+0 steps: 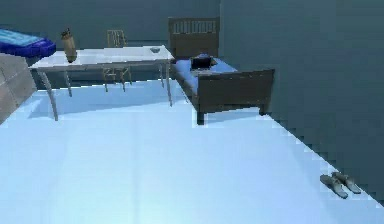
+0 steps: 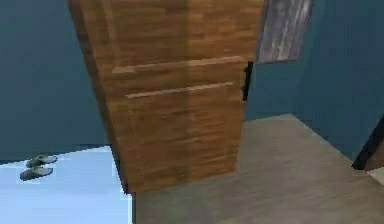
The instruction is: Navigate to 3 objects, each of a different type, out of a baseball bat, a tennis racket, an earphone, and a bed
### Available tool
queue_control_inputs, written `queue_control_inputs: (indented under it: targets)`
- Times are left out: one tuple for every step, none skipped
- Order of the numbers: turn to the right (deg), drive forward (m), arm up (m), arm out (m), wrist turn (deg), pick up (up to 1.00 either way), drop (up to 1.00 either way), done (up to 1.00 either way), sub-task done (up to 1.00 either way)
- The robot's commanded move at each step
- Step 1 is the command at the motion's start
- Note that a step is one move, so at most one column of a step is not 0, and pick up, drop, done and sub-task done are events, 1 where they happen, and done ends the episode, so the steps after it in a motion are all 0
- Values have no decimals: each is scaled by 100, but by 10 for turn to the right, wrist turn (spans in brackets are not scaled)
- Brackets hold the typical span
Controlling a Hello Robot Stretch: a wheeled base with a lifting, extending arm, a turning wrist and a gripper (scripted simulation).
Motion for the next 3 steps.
queue_control_inputs:
  targets:
    - [0,100,0,0,0,0,0,0,0]
    - [-60,0,0,0,0,0,0,0,0]
    - [0,85,0,0,0,0,0,0,0]
